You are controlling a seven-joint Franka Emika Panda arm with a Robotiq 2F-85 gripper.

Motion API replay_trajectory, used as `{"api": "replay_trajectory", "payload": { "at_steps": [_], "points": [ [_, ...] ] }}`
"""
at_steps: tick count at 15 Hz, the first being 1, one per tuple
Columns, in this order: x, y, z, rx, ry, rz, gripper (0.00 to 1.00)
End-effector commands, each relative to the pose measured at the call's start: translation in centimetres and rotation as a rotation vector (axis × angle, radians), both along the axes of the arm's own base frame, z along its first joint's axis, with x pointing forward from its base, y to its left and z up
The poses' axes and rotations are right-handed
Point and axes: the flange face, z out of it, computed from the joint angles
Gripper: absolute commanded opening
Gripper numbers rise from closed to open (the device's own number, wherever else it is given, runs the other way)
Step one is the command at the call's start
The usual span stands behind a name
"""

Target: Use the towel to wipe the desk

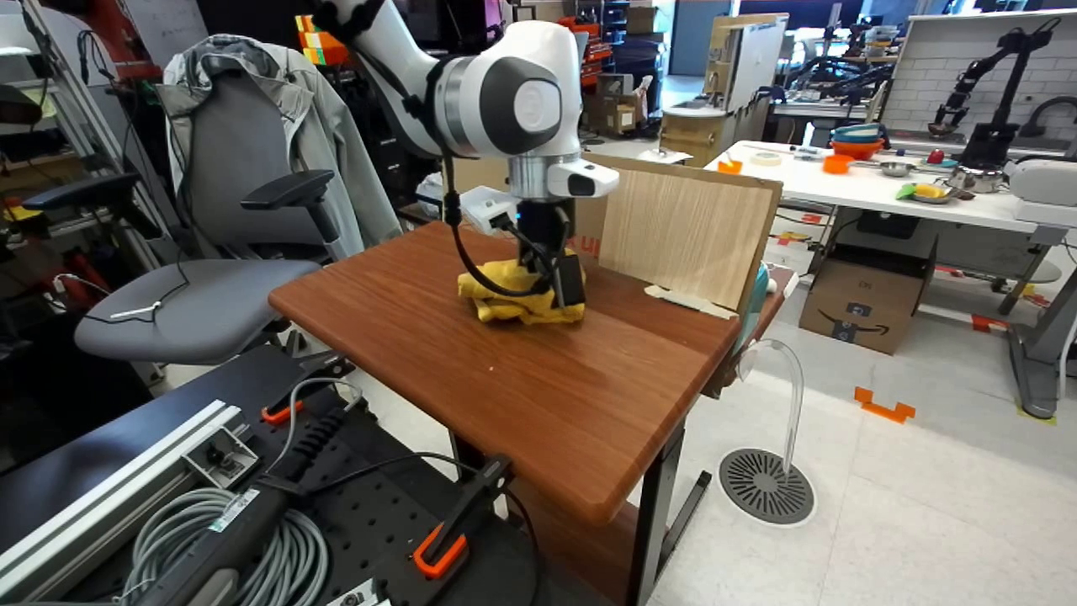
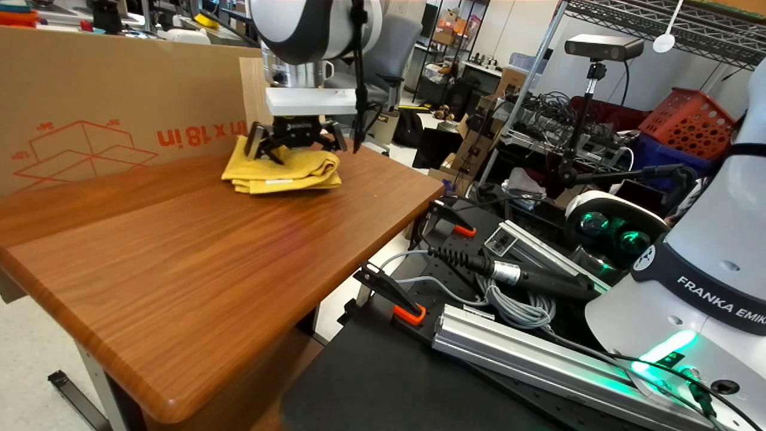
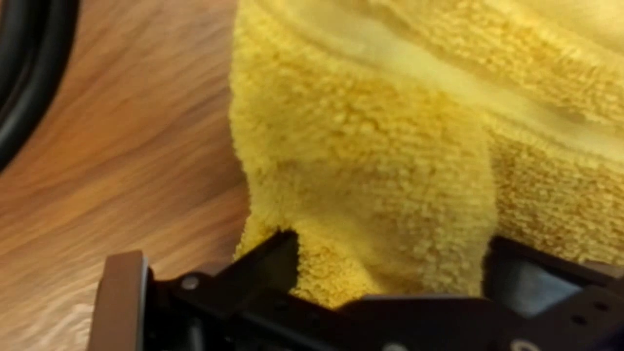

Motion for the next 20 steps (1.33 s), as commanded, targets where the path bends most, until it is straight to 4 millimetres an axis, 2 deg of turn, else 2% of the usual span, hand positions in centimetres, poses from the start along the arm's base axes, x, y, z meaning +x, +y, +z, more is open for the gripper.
{"api": "replay_trajectory", "payload": {
  "at_steps": [1, 2, 4, 6, 10, 14, 16, 20],
  "points": [
    [-2.3, -8.3, -3.5, -0.076, 0.036, -0.176, 1.0],
    [-2.7, -10.3, -3.9, -0.102, 0.036, -0.217, 1.0],
    [-3.5, -12.9, -3.9, -0.132, 0.056, -0.301, 1.0],
    [-4.9, -12.8, -3.7, -0.118, 0.091, -0.315, 1.0],
    [-7.7, -8.5, -2.3, -0.064, 0.135, -0.191, 1.0],
    [-10.7, -3.6, -2.4, -0.045, 0.197, -0.049, 1.0],
    [-11.9, -0.6, -3.0, -0.043, 0.214, 0.031, 1.0],
    [-12.3, 6.6, -4.2, -0.035, 0.218, 0.21, 1.0]
  ]
}}
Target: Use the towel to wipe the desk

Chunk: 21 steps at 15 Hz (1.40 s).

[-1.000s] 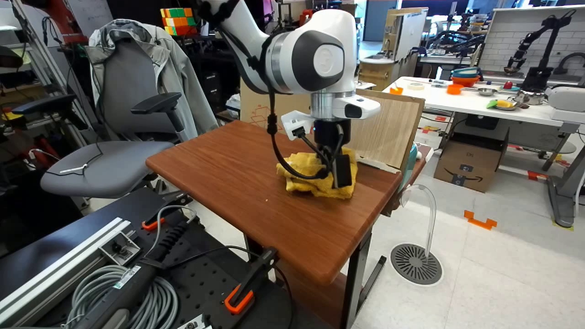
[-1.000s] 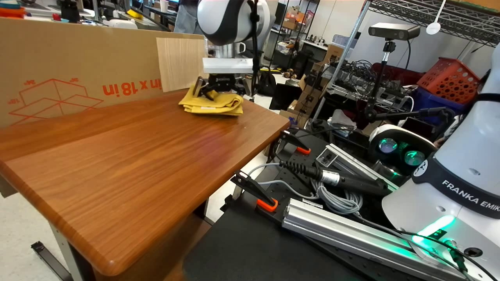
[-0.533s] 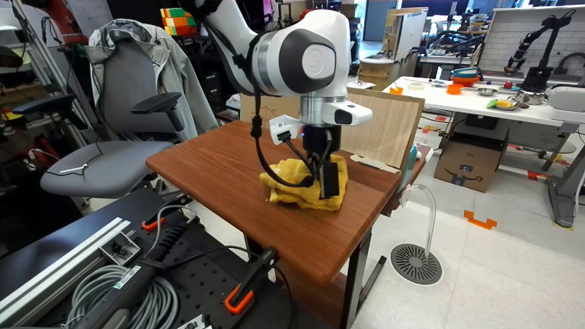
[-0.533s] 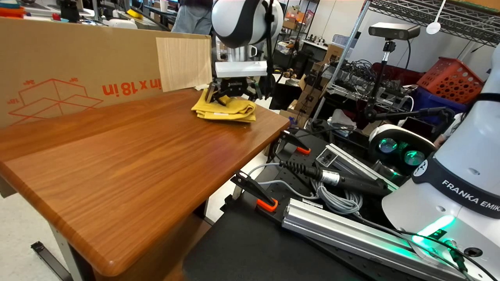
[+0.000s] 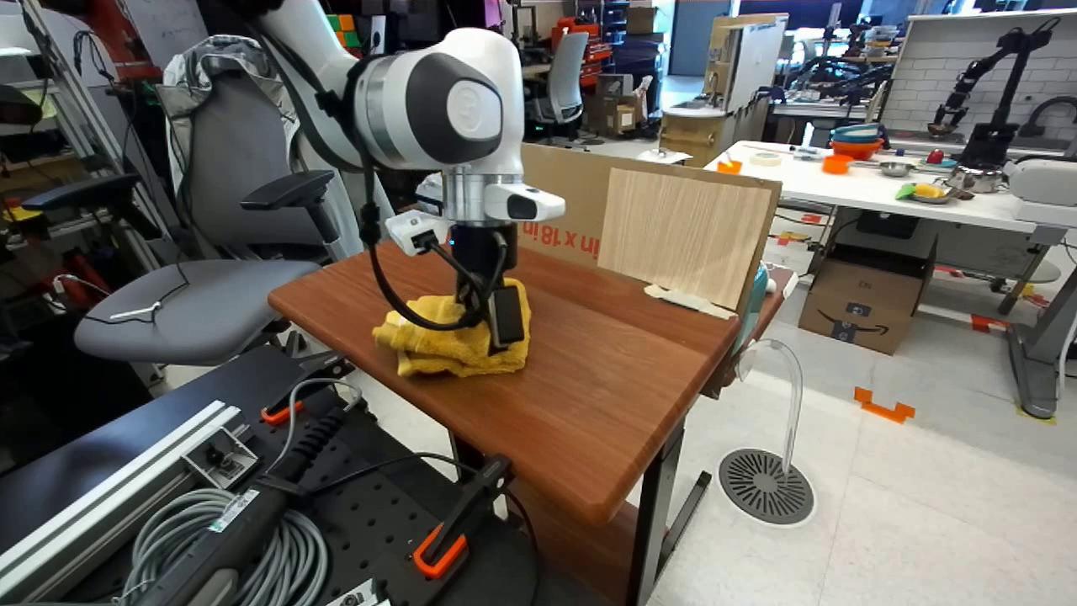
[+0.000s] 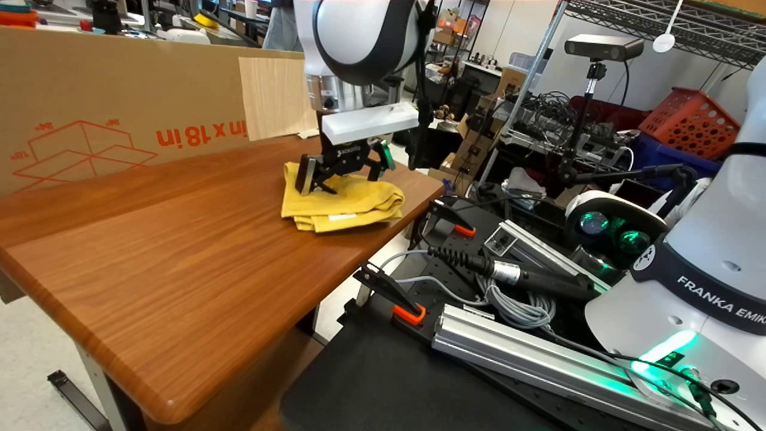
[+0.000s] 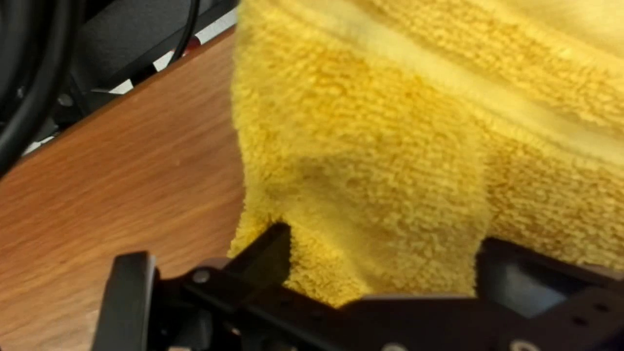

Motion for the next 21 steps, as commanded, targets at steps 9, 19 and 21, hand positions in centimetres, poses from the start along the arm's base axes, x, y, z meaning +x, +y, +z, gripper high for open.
{"api": "replay_trajectory", "payload": {
  "at_steps": [9, 19, 21],
  "points": [
    [1.1, 21.1, -4.5, -0.043, -0.09, 0.475, 1.0],
    [12.8, 21.8, -3.0, -0.098, -0.277, 0.321, 1.0],
    [12.7, 18.9, -1.8, -0.101, -0.239, 0.298, 1.0]
  ]
}}
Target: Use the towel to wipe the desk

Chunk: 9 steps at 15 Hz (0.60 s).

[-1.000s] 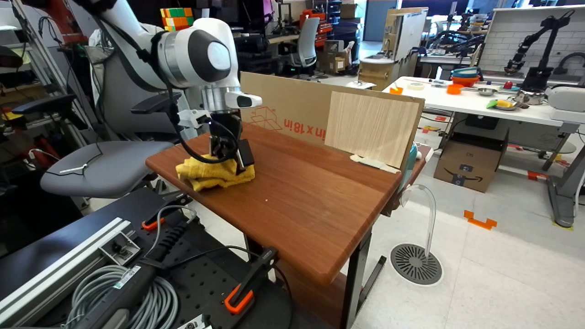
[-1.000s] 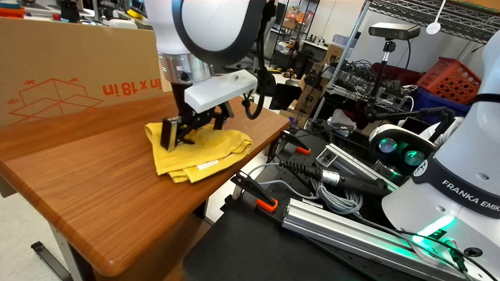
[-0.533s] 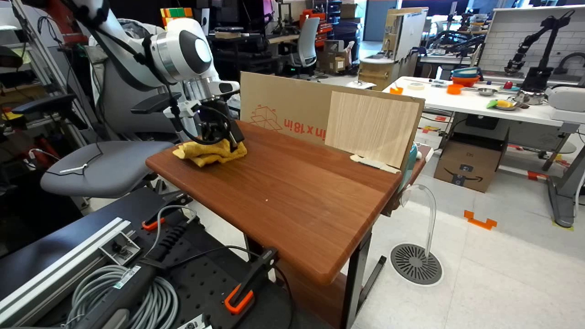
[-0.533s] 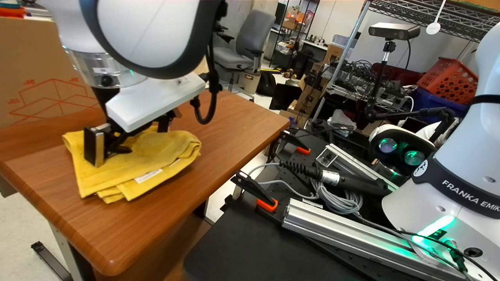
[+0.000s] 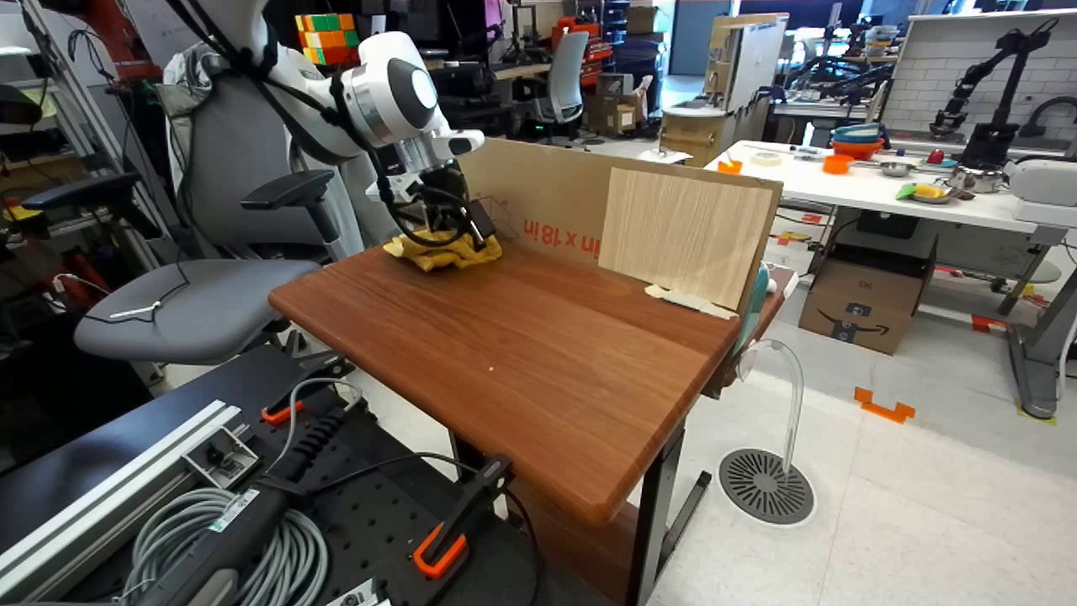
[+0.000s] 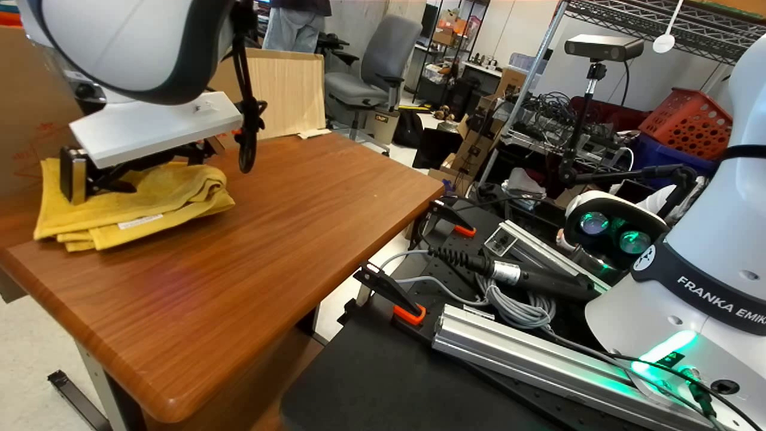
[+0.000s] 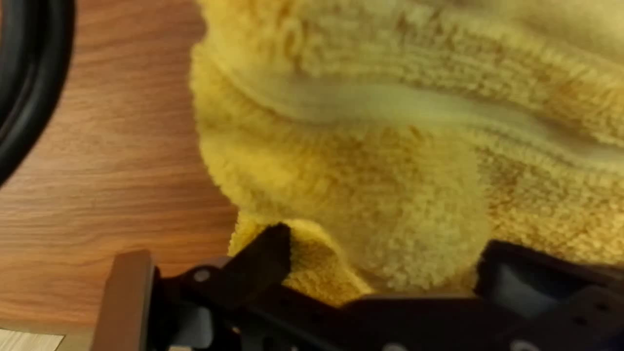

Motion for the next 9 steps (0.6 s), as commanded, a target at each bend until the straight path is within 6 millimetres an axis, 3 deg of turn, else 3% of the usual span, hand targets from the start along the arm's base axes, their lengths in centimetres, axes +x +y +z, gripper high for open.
{"api": "replay_trajectory", "payload": {
  "at_steps": [1, 2, 6, 9],
  "points": [
    [0.7, -5.4, -1.9, -0.032, 0.061, -0.071, 1.0],
    [-0.1, -8.6, -1.7, -0.053, 0.064, -0.112, 1.0],
    [-2.0, -16.9, -1.5, -0.114, 0.11, -0.283, 1.0],
    [-4.7, -23.3, -1.6, -0.132, 0.168, -0.401, 1.0]
  ]
}}
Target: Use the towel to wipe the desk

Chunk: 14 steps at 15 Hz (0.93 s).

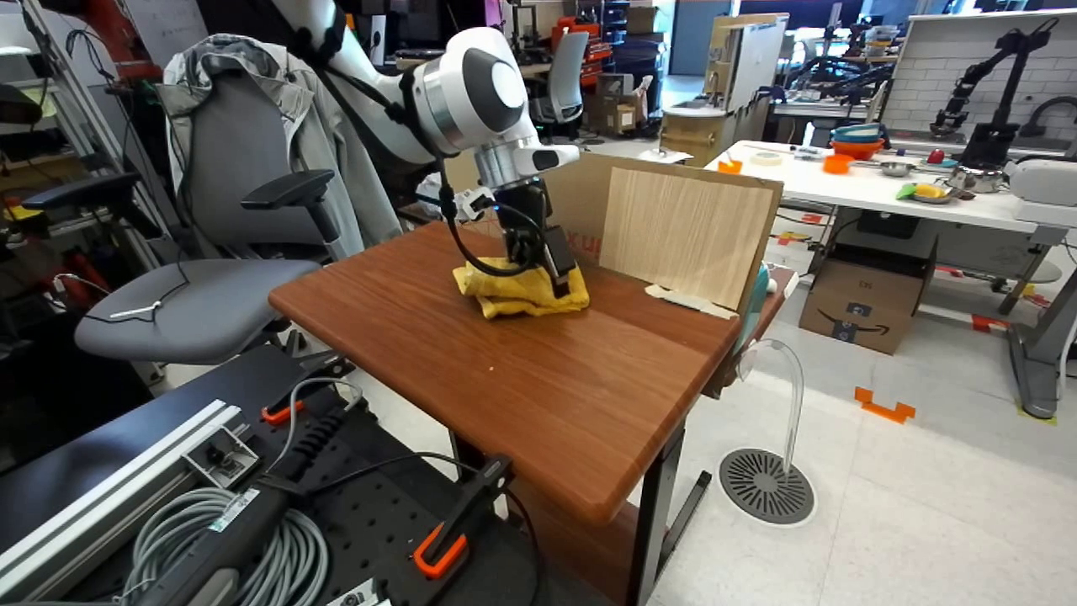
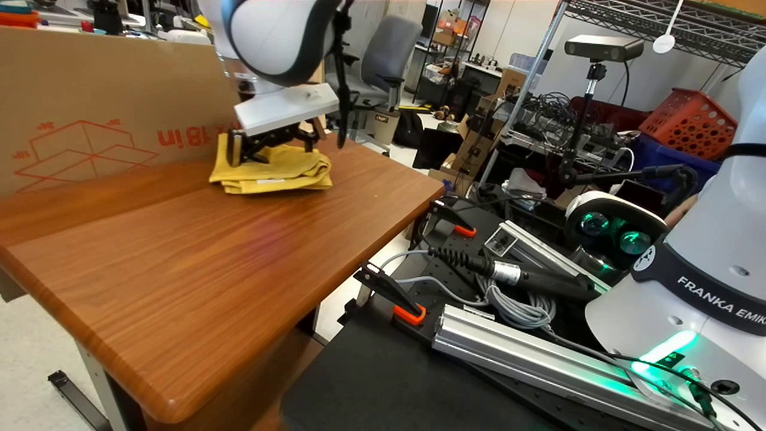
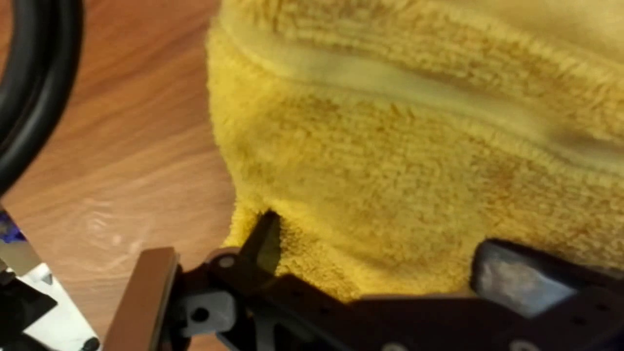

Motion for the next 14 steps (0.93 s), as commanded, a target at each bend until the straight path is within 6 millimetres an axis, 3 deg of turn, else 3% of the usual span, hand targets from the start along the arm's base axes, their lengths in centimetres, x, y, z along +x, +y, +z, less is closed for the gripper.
{"api": "replay_trajectory", "payload": {
  "at_steps": [1, 10, 12, 14],
  "points": [
    [-5.6, -6.8, -1.6, -0.029, 0.117, -0.145, 1.0],
    [-17.9, -21.7, -0.3, -0.051, 0.209, -0.349, 1.0],
    [-19.4, -23.8, 0.3, -0.056, 0.173, -0.334, 1.0],
    [-20.3, -24.5, 1.2, -0.047, 0.1, -0.297, 1.0]
  ]
}}
